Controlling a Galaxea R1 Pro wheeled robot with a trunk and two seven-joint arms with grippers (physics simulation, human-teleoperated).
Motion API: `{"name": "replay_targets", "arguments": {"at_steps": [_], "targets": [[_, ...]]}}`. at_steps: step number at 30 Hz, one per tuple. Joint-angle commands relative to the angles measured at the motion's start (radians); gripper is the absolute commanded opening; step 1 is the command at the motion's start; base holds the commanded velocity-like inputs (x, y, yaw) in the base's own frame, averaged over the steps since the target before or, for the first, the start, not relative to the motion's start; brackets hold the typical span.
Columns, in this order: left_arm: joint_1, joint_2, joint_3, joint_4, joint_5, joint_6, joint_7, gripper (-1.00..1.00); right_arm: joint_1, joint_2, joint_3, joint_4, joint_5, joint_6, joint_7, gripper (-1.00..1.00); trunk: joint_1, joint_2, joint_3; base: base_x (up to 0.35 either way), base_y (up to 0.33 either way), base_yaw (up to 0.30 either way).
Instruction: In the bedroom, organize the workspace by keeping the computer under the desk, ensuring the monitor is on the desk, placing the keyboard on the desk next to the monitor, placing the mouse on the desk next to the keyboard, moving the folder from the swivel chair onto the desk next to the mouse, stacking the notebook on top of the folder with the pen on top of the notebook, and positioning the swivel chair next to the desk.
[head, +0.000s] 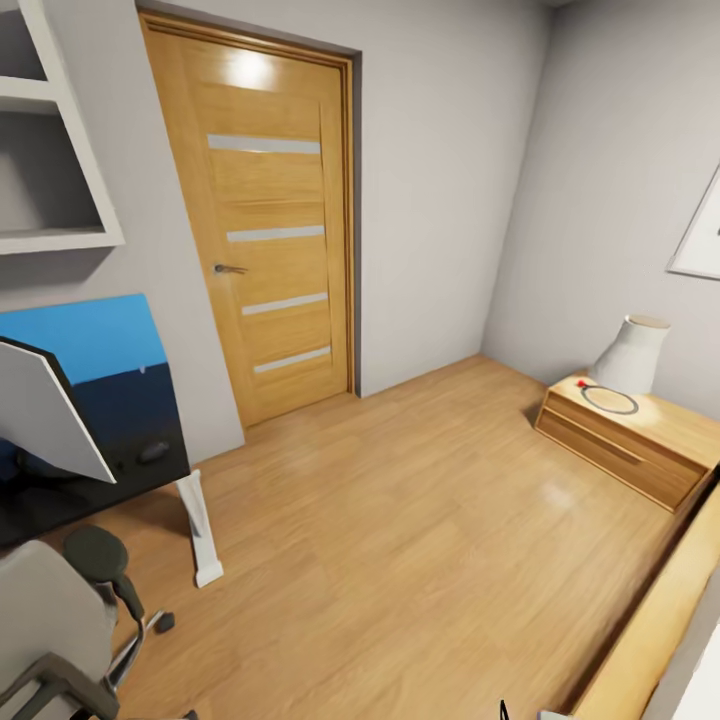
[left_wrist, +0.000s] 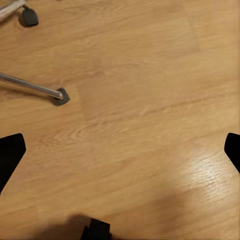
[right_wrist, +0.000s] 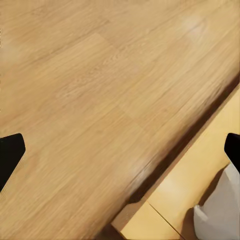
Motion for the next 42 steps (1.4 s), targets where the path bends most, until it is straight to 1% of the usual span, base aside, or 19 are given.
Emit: {"name": "replay_targets", "arguments": {"at_steps": [1, 20, 25, 38, 42], "targets": [[-0.001, 0.0, -0.004, 0.001, 0.004, -0.003, 0.0, 1.0, -0.001, 0.0, -0.002, 0.001, -0.005, -0.004, 0.004, 1.0, 0.001, -0.001, -0.001, 0.331, 0.092, 0.0], [-0.001, 0.0, -0.006, 0.001, 0.004, -0.003, 0.0, 1.0, -0.001, 0.0, -0.002, 0.001, -0.005, -0.004, 0.004, 1.0, 0.001, -0.001, -0.001, 0.307, 0.186, -0.005], [-0.001, 0.0, -0.006, 0.001, 0.004, -0.004, 0.0, 1.0, -0.001, -0.001, -0.002, 0.0, -0.005, -0.004, 0.004, 1.0, 0.001, -0.001, -0.001, 0.179, 0.041, -0.178], [-0.001, 0.0, -0.006, 0.001, 0.004, -0.006, 0.0, 1.0, -0.001, -0.002, -0.002, -0.001, -0.005, -0.004, 0.004, 1.0, 0.001, -0.001, -0.001, 0.028, 0.009, -0.251], [-0.001, 0.0, -0.006, 0.001, 0.004, -0.006, 0.0, 1.0, -0.001, -0.001, -0.001, -0.001, -0.004, -0.004, 0.005, 1.0, 0.001, -0.001, -0.001, 0.198, 0.111, -0.093]]}}
